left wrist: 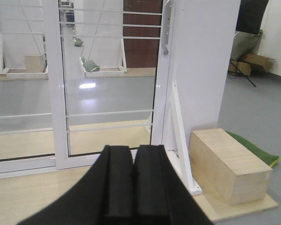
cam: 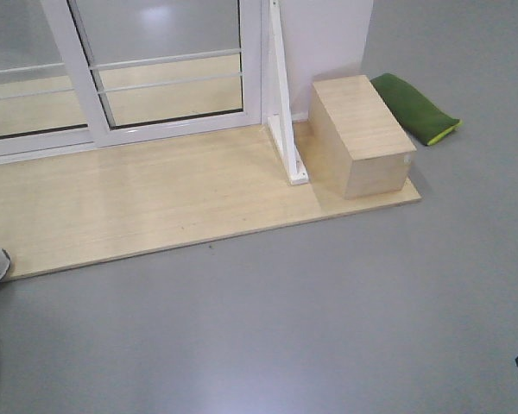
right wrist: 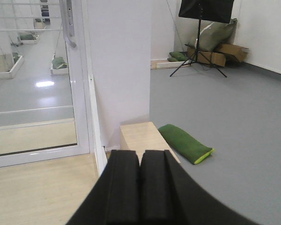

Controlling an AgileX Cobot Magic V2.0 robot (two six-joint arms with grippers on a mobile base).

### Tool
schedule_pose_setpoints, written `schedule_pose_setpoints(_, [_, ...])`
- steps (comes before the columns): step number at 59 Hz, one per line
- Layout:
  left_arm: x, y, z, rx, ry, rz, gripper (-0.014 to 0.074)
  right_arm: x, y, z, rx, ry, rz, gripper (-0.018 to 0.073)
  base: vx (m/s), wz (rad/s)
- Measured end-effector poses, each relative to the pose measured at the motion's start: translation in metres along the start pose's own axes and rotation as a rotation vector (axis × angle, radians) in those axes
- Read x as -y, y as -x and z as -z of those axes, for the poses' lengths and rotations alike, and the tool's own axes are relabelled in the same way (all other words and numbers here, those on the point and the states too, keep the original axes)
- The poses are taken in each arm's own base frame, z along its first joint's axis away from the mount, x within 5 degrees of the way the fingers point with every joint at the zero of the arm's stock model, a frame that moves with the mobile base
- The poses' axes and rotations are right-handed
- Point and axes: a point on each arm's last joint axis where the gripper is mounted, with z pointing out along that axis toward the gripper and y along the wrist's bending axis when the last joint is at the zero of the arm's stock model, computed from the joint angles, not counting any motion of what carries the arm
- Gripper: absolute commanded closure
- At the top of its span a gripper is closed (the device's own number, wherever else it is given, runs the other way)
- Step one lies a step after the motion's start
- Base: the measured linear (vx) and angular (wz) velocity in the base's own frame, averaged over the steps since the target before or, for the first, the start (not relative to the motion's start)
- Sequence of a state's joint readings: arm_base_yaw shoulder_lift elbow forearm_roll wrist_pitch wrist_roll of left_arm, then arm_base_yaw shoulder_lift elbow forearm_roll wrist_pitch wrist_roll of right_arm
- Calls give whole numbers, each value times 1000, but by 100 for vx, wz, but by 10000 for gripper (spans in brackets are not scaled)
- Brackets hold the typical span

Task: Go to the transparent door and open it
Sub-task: 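Drive forward onto the wooden platform up to the glass door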

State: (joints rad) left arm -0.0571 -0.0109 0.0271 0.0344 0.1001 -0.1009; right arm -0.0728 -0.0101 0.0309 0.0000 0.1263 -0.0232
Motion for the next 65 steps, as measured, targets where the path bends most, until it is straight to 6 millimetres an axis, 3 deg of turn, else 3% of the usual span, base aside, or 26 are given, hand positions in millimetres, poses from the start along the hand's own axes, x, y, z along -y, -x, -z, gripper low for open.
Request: schedule_pose_setpoints(65, [0,0,0,0,0,0,602,0,0,0,0,0,0,567,59,17])
